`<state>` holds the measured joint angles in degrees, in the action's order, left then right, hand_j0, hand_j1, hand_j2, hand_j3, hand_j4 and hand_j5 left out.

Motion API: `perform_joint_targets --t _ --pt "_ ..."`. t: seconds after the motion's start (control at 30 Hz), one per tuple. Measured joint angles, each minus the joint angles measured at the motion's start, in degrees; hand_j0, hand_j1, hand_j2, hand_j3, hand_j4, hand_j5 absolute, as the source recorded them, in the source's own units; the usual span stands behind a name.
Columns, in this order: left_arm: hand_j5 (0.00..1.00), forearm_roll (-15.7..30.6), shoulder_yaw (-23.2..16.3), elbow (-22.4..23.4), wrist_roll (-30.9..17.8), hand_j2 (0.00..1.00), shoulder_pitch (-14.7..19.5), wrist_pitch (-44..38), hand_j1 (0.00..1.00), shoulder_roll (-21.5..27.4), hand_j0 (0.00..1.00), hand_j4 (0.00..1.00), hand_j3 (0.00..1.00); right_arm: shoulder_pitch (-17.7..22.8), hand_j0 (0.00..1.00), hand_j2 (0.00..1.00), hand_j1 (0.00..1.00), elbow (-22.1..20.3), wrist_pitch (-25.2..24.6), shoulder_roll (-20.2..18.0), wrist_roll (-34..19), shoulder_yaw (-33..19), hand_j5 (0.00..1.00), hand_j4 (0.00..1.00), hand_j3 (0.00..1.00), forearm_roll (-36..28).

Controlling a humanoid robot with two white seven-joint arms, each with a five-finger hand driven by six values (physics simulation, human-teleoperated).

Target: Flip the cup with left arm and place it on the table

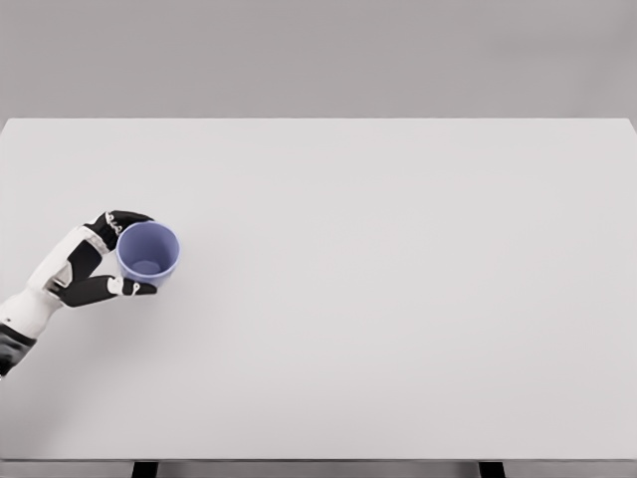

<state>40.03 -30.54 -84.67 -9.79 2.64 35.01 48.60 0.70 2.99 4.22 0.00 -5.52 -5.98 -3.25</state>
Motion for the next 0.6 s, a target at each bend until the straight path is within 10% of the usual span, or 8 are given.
perform_joint_targets --t 0.6 --pt "0.62 5.86 0.28 2.34 -0.22 0.62 -1.76 -0.02 0.62 -7.43 0.62 0.62 0.62 0.0 1.0 1.0 1.0 0.0 0.0 0.0 0.0 0.0 1.0 1.0 1.0 0.0"
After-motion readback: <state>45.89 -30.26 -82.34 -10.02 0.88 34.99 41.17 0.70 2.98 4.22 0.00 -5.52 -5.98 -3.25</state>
